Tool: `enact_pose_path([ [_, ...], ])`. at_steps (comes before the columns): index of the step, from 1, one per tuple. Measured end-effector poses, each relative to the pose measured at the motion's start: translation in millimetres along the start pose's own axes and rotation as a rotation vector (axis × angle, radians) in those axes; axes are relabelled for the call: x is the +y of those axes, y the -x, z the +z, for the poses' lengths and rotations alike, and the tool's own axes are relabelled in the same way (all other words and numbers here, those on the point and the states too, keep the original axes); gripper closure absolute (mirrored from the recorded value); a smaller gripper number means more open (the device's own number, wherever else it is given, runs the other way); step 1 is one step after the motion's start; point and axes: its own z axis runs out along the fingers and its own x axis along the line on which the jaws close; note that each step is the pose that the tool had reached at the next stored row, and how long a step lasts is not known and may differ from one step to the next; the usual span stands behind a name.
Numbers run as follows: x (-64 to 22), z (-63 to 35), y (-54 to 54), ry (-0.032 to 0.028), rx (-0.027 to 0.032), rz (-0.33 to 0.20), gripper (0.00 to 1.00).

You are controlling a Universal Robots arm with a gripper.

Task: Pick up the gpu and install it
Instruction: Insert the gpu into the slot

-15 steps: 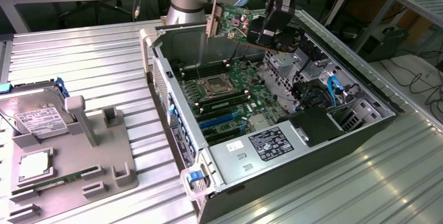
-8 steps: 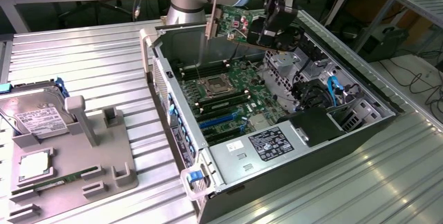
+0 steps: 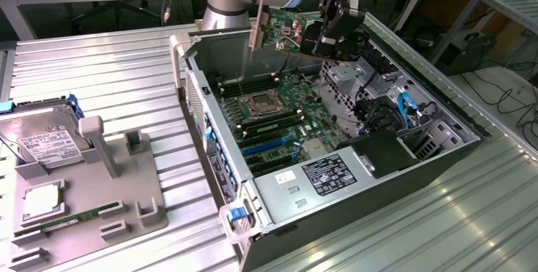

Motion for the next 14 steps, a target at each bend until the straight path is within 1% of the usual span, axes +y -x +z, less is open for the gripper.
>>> enact_pose_path([
  [14,0.0,0.0,0.0,0.0021,0.0064,-0.15,0.72],
])
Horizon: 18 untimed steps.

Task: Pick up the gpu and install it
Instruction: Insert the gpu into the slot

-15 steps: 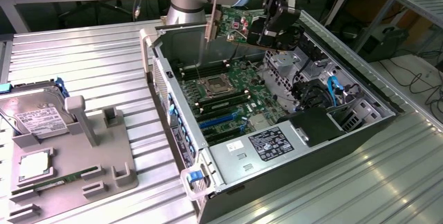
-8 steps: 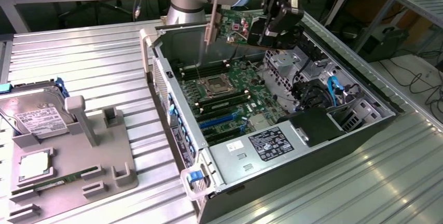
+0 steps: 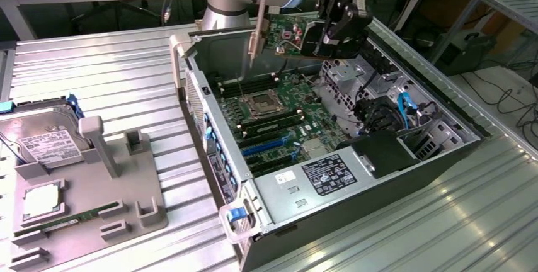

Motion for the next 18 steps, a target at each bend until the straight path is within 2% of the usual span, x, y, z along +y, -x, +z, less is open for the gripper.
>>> enact_pose_path([
  [18,0.0,0.0,0.0,0.0029,0.0091,-0.211,0.72],
])
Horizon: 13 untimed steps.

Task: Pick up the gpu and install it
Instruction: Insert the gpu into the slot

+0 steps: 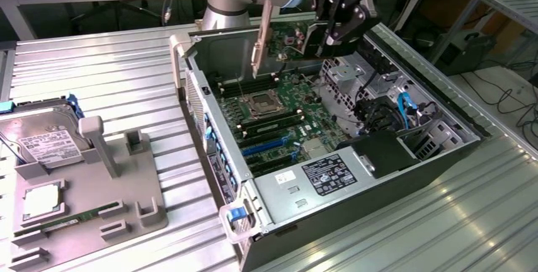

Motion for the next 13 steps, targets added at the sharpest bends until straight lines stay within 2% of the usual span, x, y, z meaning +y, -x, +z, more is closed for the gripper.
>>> enact_pose_path([
  [3,0.0,0.0,0.0,0.0009,0.0027,-0.063,0.72],
  [7,0.0,0.0,0.0,0.0017,0.005,-0.117,0.72],
  [10,0.0,0.0,0.0,0.0022,0.0066,-0.154,0.72],
  [13,-0.1,0.8,0.1,0.0022,0.0068,-0.161,0.72],
])
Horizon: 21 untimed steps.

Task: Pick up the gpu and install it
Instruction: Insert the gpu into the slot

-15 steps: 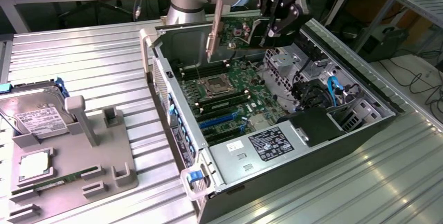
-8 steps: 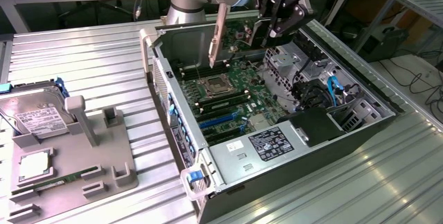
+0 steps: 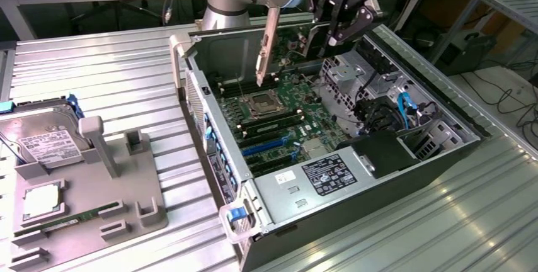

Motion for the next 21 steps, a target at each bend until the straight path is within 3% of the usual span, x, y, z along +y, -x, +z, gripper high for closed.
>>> enact_pose_path([
  [7,-0.3,8.2,-0.1,-0.0045,0.0004,0.003,0.72],
  [21,-0.8,19.5,-0.3,-0.0051,0.0003,0.003,0.72],
])
